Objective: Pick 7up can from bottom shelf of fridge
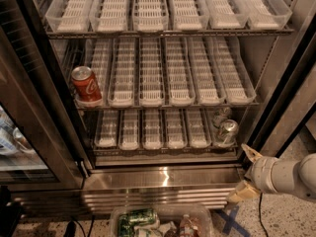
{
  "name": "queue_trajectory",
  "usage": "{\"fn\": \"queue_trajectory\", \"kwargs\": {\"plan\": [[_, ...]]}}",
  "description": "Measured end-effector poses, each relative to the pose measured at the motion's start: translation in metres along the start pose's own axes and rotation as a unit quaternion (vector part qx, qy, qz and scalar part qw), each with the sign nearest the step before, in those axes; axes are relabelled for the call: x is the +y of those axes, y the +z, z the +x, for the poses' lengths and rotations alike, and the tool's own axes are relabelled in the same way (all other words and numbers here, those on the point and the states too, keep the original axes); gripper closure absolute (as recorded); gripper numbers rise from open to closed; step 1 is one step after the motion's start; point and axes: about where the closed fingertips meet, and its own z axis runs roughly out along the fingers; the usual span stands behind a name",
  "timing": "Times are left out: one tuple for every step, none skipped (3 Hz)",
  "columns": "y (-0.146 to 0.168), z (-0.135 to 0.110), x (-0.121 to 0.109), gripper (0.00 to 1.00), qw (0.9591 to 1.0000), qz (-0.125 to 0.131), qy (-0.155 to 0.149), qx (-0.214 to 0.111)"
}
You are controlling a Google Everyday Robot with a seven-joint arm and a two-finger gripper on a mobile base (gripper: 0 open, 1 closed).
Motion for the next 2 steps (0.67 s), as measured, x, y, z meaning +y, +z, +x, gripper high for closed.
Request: {"fn": "queue_trajectory", "kwargs": {"plan": [[0.018,0.012,-0.02,0.0,0.9972,0.043,0.051,-0.034],[0.027,0.026,-0.03,0.0,0.99,0.071,0.108,-0.057]]}}
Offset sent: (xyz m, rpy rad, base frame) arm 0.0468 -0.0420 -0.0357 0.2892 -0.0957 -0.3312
